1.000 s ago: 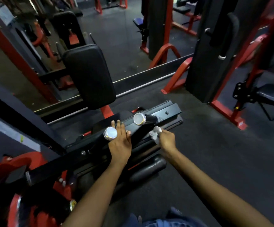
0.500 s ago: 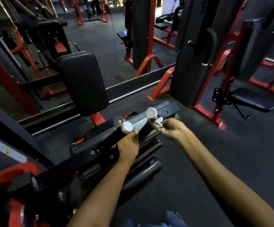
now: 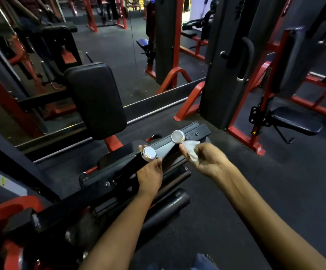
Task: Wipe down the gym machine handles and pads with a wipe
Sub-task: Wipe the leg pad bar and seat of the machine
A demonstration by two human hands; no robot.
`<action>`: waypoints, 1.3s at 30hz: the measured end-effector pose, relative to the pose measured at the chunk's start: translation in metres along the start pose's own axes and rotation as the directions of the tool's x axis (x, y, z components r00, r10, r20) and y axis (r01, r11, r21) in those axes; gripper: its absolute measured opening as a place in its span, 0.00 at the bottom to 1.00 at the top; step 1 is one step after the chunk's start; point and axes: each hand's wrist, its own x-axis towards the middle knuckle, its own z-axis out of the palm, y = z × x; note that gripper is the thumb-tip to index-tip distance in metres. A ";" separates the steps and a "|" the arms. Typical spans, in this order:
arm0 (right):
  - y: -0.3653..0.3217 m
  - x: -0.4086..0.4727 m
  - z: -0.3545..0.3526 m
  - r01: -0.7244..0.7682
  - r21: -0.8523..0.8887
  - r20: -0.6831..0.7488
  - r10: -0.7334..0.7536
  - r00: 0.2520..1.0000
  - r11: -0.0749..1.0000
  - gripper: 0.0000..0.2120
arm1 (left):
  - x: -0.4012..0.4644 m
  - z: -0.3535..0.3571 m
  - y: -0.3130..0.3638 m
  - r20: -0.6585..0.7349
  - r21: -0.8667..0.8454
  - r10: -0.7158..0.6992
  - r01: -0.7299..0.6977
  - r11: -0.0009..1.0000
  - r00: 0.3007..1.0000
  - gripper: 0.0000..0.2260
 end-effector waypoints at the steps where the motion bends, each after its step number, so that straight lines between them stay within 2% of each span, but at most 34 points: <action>1: -0.005 0.002 -0.002 0.150 -0.107 -0.005 -0.152 0.988 0.983 0.18 | -0.001 0.000 0.000 -0.010 0.016 -0.004 0.004 1.000 1.000 0.15; 2: -0.010 0.010 -0.002 0.329 -0.261 0.016 -0.337 0.941 0.908 0.15 | -0.001 0.002 0.000 -0.032 0.027 -0.002 0.003 1.000 0.999 0.14; 3: -0.016 0.013 -0.001 0.486 -0.461 0.084 -0.508 0.857 0.743 0.13 | -0.001 0.003 -0.001 -0.043 0.040 0.002 0.000 0.999 0.999 0.15; 4: -0.021 0.016 0.001 0.571 -0.632 0.206 -0.597 0.775 0.524 0.12 | 0.000 0.005 -0.001 -0.057 0.062 0.010 -0.007 0.998 0.998 0.16; 5: -0.024 0.019 0.005 0.604 -0.728 0.351 -0.580 0.735 0.325 0.13 | 0.001 0.006 -0.002 -0.072 0.092 0.013 -0.006 0.996 0.997 0.19; 6: -0.029 0.021 0.010 0.602 -0.776 0.463 -0.478 0.747 0.189 0.15 | 0.002 0.007 -0.002 -0.090 0.114 0.009 0.001 0.993 0.996 0.22; 8: -0.037 0.023 0.021 0.548 -0.833 0.521 -0.227 0.823 0.074 0.16 | 0.002 0.009 -0.002 -0.112 0.124 -0.001 0.015 0.992 0.994 0.26; 10: -0.046 0.024 0.037 0.536 -0.843 0.538 -0.126 0.833 -0.054 0.16 | 0.002 0.011 -0.004 -0.104 0.156 0.000 0.016 0.988 0.995 0.26; 12: -0.053 0.022 0.047 0.556 -0.796 0.585 -0.068 0.808 -0.240 0.16 | 0.000 0.007 -0.001 -0.084 0.159 0.011 0.003 0.987 0.996 0.24; 14: -0.051 0.016 0.046 0.637 -0.664 0.695 -0.008 0.719 -0.392 0.15 | -0.003 -0.003 0.006 -0.104 0.116 0.033 -0.021 0.993 0.994 0.17; 15: -0.048 0.016 0.040 0.714 -0.538 0.792 0.021 0.610 -0.447 0.15 | -0.004 -0.006 0.008 -0.127 0.107 0.048 -0.034 0.994 0.991 0.13; 16: -0.044 0.015 0.031 0.774 -0.376 0.880 0.066 0.471 -0.510 0.15 | -0.004 -0.008 0.011 -0.159 0.102 0.057 -0.041 0.994 0.986 0.10; 18: -0.040 0.022 0.006 0.783 -0.053 0.953 0.202 0.225 -0.620 0.15 | -0.003 -0.011 0.011 -0.145 0.101 0.051 -0.037 0.994 0.988 0.10; 19: -0.042 0.028 -0.008 0.766 0.051 0.952 0.263 0.157 -0.641 0.16 | -0.003 -0.011 0.009 -0.118 0.111 0.038 -0.025 0.993 0.992 0.13; 21: -0.051 0.037 -0.036 0.751 0.081 0.959 0.256 0.120 -0.655 0.22 | -0.003 -0.006 0.006 -0.074 0.106 0.034 -0.026 0.994 0.997 0.16; 23: -0.064 0.038 -0.055 0.764 -0.104 0.989 0.017 0.149 -0.637 0.26 | -0.002 -0.001 0.004 -0.098 0.093 0.032 -0.023 0.995 0.995 0.17; 25: -0.074 0.033 -0.056 0.777 -0.282 0.953 -0.257 0.160 -0.563 0.25 | 0.000 0.004 0.001 -0.089 0.125 0.015 -0.004 0.992 0.996 0.26; 26: -0.074 0.029 -0.049 0.783 -0.302 0.940 -0.308 0.149 -0.544 0.24 | 0.002 0.005 0.001 -0.075 0.137 0.001 0.010 0.990 0.997 0.29; 27: -0.070 0.025 -0.038 0.790 -0.274 0.949 -0.287 0.131 -0.548 0.24 | 0.003 0.006 0.000 -0.059 0.143 -0.016 0.024 0.989 0.998 0.30; 28: -0.063 0.023 -0.027 0.796 -0.205 0.974 -0.198 0.109 -0.570 0.23 | 0.003 0.005 0.001 -0.043 0.141 -0.032 0.037 0.989 0.999 0.29; 31: -0.043 0.033 -0.014 0.756 0.125 0.973 0.227 0.032 -0.643 0.20 | 0.000 -0.003 0.008 -0.023 0.137 -0.044 0.046 0.990 0.999 0.26; 32: -0.043 0.039 -0.015 0.750 0.182 0.956 0.293 0.017 -0.636 0.20 | -0.001 -0.004 0.009 -0.028 0.145 -0.035 0.038 0.989 0.999 0.26; 33: -0.048 0.044 -0.018 0.765 0.177 0.955 0.296 0.018 -0.619 0.19 | 0.000 -0.003 0.007 -0.027 0.151 -0.025 0.029 0.988 0.999 0.26; 34: -0.053 0.048 -0.021 0.792 0.120 0.970 0.241 0.035 -0.599 0.19 | 0.000 -0.002 0.005 -0.032 0.153 -0.025 0.029 0.988 0.999 0.27; 36: -0.063 0.054 -0.023 0.824 -0.139 0.988 -0.022 0.152 -0.549 0.21 | 0.001 0.004 0.000 -0.029 0.151 -0.033 0.037 0.988 0.999 0.27; 37: -0.068 0.057 -0.021 0.822 -0.303 0.953 -0.179 0.246 -0.482 0.22 | 0.002 0.006 -0.002 -0.021 0.152 -0.038 0.041 0.988 0.999 0.28; 38: -0.071 0.059 -0.016 0.816 -0.450 0.887 -0.284 0.364 -0.363 0.22 | 0.002 0.007 -0.002 -0.015 0.152 -0.047 0.048 0.987 0.999 0.28; 39: -0.073 0.058 -0.009 0.809 -0.547 0.824 -0.308 0.475 -0.215 0.22 | 0.002 0.009 -0.002 -0.014 0.150 -0.057 0.059 0.987 0.998 0.28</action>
